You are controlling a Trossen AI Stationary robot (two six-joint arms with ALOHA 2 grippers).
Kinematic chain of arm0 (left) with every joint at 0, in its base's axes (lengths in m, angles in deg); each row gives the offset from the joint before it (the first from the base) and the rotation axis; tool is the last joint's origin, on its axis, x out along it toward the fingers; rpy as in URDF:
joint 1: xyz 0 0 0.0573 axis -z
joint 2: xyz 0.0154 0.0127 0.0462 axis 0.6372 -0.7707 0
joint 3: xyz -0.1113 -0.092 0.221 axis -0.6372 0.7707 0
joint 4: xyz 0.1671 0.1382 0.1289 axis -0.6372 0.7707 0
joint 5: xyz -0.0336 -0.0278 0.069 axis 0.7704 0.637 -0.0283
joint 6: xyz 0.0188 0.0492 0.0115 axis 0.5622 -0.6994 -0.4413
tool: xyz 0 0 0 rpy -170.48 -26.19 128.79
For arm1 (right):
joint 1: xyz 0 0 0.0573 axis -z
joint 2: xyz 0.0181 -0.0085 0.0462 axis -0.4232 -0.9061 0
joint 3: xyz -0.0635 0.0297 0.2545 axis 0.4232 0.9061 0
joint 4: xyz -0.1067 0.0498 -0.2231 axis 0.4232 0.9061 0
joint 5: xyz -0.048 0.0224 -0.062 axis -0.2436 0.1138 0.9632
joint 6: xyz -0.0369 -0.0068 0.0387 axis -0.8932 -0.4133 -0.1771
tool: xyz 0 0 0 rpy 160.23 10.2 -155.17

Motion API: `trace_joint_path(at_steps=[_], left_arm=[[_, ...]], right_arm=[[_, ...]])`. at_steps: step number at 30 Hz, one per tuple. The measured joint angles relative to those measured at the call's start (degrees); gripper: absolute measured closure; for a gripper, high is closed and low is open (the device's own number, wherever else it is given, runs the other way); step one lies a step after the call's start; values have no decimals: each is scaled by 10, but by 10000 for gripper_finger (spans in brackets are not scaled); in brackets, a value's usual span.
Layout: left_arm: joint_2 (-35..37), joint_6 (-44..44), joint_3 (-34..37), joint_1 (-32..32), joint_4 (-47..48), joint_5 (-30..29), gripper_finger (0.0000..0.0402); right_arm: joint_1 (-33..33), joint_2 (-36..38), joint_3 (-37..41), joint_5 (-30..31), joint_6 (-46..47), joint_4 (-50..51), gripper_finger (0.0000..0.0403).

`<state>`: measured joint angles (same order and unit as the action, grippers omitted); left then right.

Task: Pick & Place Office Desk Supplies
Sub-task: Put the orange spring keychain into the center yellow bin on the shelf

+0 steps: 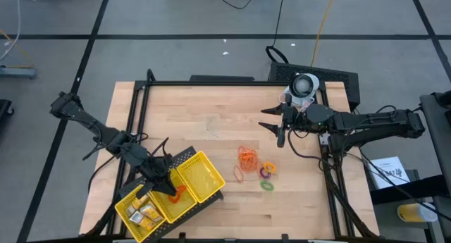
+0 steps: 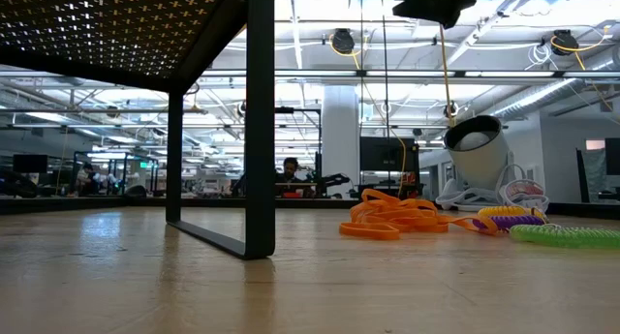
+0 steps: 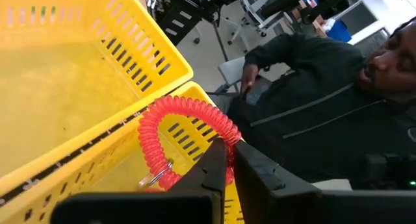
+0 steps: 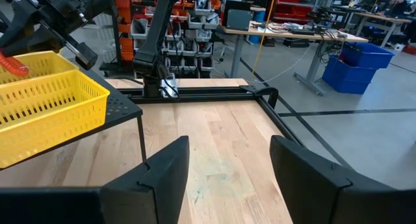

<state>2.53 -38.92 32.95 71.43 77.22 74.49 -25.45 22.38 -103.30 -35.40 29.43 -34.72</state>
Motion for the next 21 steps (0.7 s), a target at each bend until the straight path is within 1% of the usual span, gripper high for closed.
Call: trace_joint_path(at_steps=[4, 7, 13, 21], left_arm=[[0, -6, 0, 0, 0, -3, 391], [0, 8, 0, 0, 0, -3, 394], [0, 15, 0, 0, 0, -3, 374], [0, 13, 0, 0, 0, -2, 370]], right_arm=[[0, 0, 0, 0, 0, 0, 199], [0, 0, 0, 0, 0, 0, 198], [0, 0, 0, 0, 0, 0, 193], [0, 0, 0, 0, 0, 0, 198]])
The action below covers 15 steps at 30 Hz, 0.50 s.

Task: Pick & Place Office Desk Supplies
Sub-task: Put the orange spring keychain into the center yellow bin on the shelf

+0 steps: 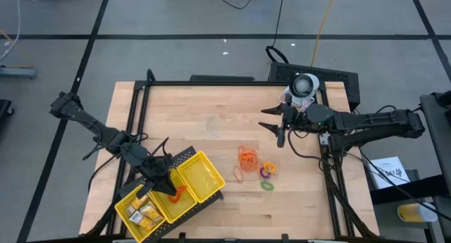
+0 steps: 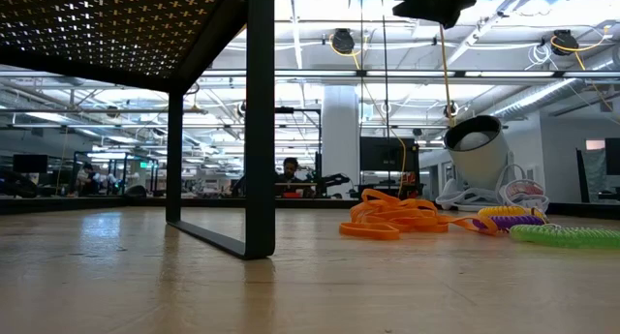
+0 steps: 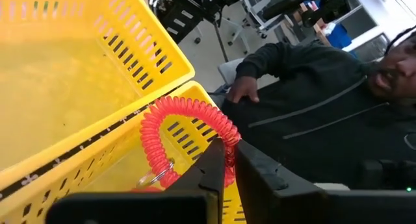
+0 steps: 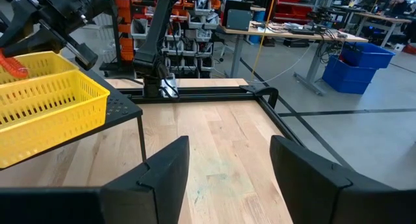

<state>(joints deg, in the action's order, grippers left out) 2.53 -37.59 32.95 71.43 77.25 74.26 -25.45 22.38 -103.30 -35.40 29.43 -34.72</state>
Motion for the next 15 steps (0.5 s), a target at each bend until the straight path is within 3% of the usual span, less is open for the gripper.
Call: trace_joint_path(at_steps=[5, 15], left_arm=[[0, 43, 0, -5, 0, 46, 342], [0, 52, 0, -8, 8, 105, 203]], right_arm=[[0, 0, 0, 0, 0, 0, 198], [0, 0, 0, 0, 0, 0, 199]])
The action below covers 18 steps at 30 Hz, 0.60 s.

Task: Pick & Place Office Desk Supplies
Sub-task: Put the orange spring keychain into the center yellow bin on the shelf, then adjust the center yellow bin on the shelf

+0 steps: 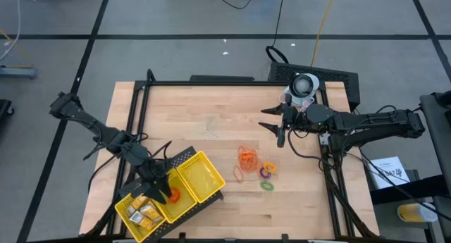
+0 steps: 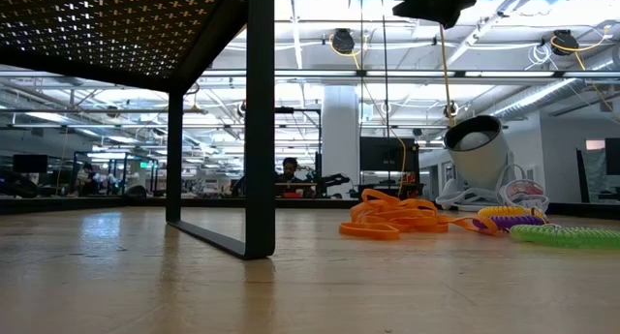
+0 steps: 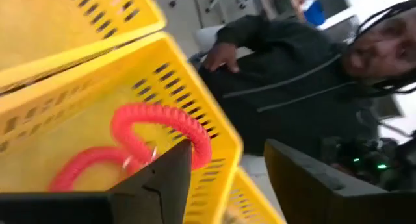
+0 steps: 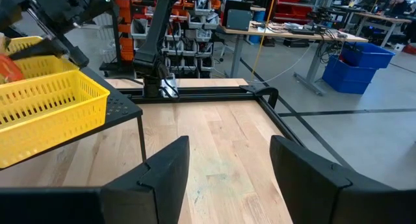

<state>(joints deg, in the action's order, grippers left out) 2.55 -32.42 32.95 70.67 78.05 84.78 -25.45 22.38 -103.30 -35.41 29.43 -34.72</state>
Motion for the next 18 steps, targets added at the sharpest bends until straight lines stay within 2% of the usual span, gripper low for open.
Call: trace_joint_path(at_steps=[4, 8, 18], left_arm=[[3, -2, 0, -13, 54, 1, 179], [26, -3, 0, -29, 93, 0, 174], [76, 26, 0, -39, 84, -26, 174]], right_arm=[[0, 0, 0, 0, 0, 0, 196], [0, 0, 0, 0, 0, 0, 196], [0, 0, 0, 0, 0, 0, 195]])
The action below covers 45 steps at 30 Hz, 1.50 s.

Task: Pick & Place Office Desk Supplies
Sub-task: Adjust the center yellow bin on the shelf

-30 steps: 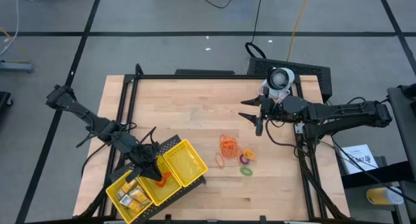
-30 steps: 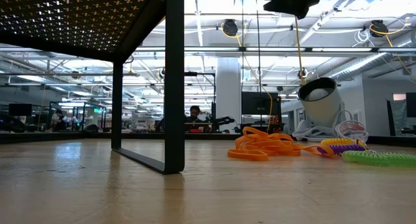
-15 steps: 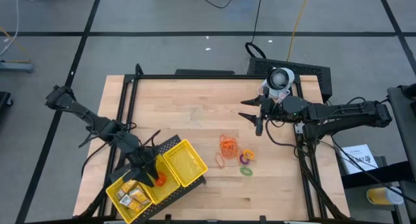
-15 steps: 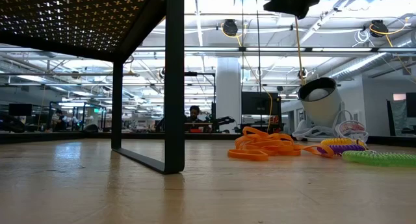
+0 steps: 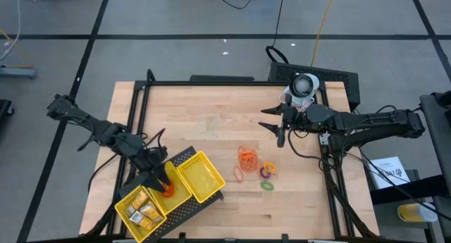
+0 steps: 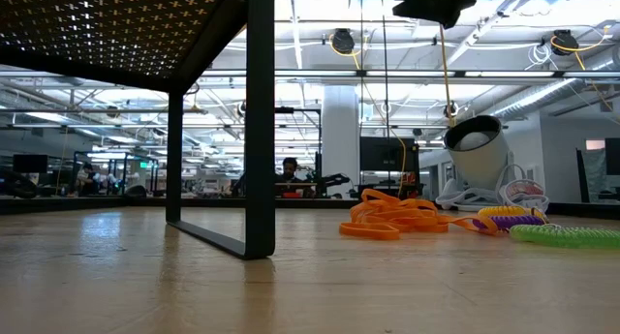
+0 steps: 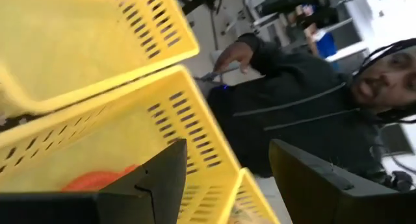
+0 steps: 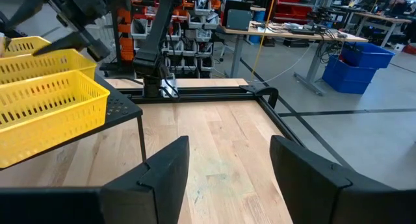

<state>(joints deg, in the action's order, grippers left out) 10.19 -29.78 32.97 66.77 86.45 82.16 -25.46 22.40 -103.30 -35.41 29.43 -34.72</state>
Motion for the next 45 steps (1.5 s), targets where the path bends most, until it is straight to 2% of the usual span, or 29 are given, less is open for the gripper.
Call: trace_joint_path(at_steps=[3, 8, 13, 17, 20, 24, 27, 31, 34, 39, 43, 45], left_arm=[[9, -8, 0, 0, -25, 0, 174], [44, -122, 0, -2, -80, -18, 174], [89, -212, 0, -14, -53, -92, 174], [106, -159, 0, -18, 61, -148, 174], [108, -107, 0, -23, 136, -153, 174], [107, -47, 0, -24, 180, -154, 174], [99, -5, 0, -24, 178, -150, 174], [99, 20, 0, -24, 169, -121, 174], [98, 34, 0, -24, 168, -122, 174], [96, 37, 0, -24, 158, -108, 174], [106, 0, 0, -24, 98, -96, 174], [114, -9, 0, -24, 100, -99, 174]], right_arm=[[0, 0, 0, 0, 0, 0, 196], [0, 0, 0, 0, 0, 0, 198], [0, 0, 0, 0, 0, 0, 193], [0, 0, 0, 0, 0, 0, 194], [0, 0, 0, 0, 0, 0, 196], [0, 0, 0, 0, 0, 0, 196], [0, 0, 0, 0, 0, 0, 194], [0, 0, 0, 0, 0, 0, 197], [0, 0, 0, 0, 0, 0, 199], [0, 0, 0, 0, 0, 0, 196], [0, 0, 0, 0, 0, 0, 196], [0, 0, 0, 0, 0, 0, 198]])
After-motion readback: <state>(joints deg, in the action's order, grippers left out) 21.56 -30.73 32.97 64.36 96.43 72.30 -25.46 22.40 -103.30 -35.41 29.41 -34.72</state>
